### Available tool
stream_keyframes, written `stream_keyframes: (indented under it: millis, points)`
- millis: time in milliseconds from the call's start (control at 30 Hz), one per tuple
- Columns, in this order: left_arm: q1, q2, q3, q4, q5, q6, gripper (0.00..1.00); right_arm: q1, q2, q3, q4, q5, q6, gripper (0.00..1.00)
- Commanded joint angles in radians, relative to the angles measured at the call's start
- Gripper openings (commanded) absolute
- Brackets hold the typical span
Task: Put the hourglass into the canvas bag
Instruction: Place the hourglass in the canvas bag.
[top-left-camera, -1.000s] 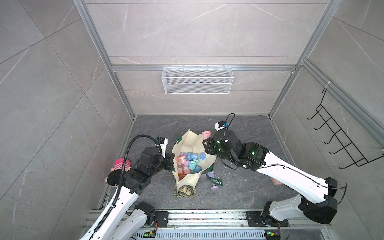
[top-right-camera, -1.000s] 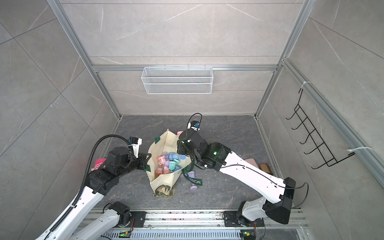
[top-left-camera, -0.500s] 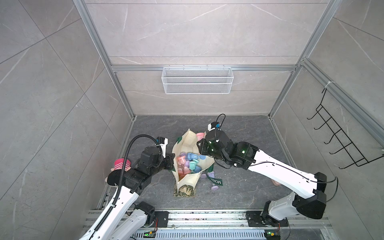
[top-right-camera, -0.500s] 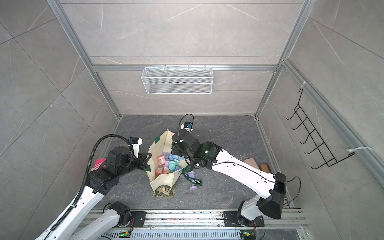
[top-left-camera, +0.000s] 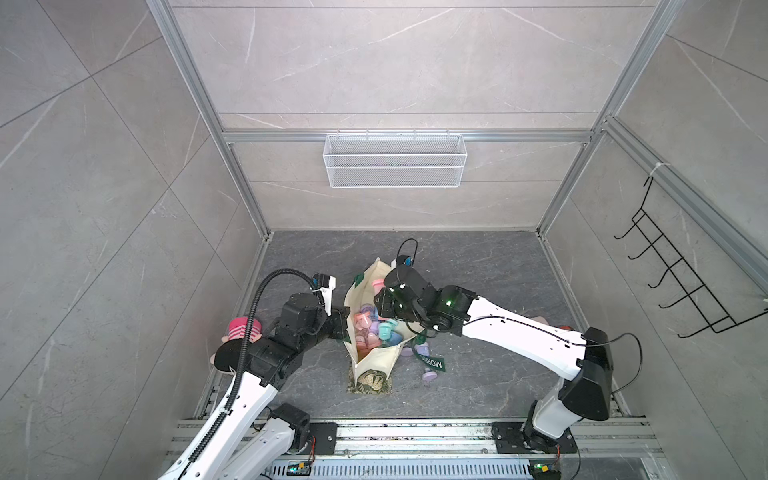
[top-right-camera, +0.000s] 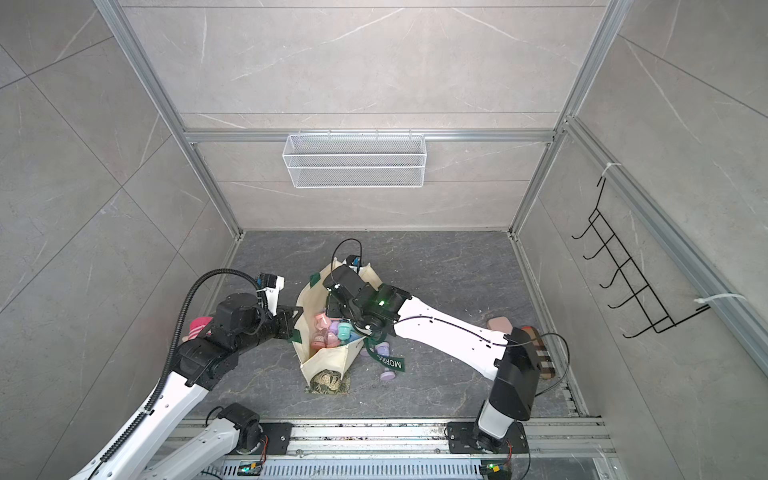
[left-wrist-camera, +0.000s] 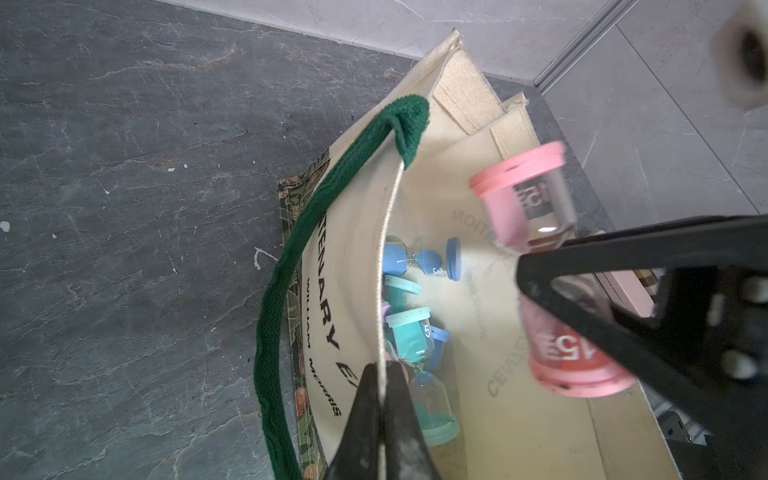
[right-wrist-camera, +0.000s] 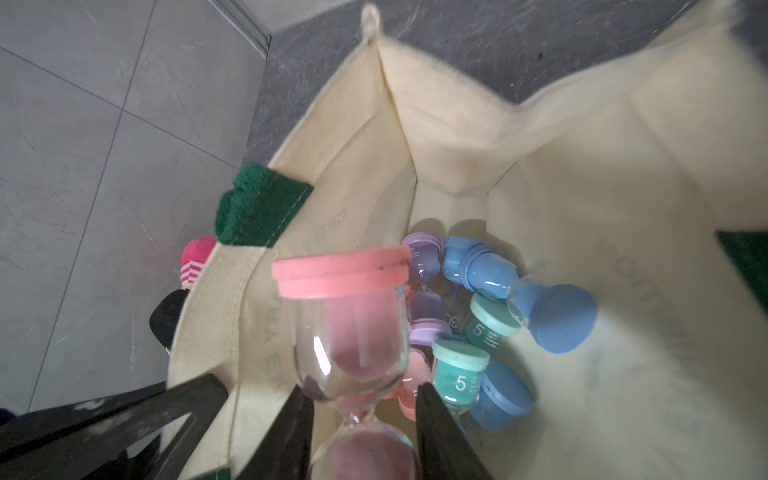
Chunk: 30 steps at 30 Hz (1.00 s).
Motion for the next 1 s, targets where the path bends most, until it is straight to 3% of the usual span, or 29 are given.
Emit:
stream_keyframes:
  millis: [0,533,767,967]
  points:
    - [0.000,-0.021,0.014,0.090,0.015,0.008,0.00,0.008,0.049,0.015,0.037,-0.047,0.033,0.08]
    - [0.000,-0.024,0.016,0.088,0.012,0.010,0.00,0.015,0.203,0.038,0.063,-0.124,0.088,0.16]
    - [0.001,-0.024,0.015,0.088,0.013,0.009,0.00,0.018,0.211,0.054,0.055,-0.127,0.082,0.48]
    - [0.000,-0.024,0.015,0.088,0.014,0.010,0.00,0.022,0.193,0.074,0.035,-0.110,0.056,0.57]
